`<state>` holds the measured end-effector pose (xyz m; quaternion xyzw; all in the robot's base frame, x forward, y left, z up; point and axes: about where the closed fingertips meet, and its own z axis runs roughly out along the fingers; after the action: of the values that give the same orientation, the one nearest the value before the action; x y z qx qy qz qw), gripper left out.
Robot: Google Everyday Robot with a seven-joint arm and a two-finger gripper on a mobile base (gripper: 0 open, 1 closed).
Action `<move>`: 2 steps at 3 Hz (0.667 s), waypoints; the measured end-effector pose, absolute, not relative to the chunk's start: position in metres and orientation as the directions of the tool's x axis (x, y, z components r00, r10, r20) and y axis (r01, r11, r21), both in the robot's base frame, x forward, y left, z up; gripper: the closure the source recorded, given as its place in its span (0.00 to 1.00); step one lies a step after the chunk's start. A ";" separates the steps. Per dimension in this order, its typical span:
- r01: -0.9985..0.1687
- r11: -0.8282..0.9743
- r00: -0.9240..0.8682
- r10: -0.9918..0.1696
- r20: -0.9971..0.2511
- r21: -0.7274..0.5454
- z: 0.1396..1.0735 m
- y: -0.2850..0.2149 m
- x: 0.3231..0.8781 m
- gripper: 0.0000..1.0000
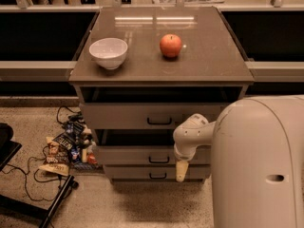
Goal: Open middle drawer
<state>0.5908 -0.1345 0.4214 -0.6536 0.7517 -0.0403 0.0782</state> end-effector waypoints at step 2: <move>-0.977 0.168 -0.168 -0.986 -0.006 -0.130 0.431 -0.138 0.568 0.50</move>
Offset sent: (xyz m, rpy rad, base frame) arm -0.0695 -0.0109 0.0399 -0.1673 0.1237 -0.1091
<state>0.5680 -0.1382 0.4315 -0.6433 0.7628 -0.0478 0.0442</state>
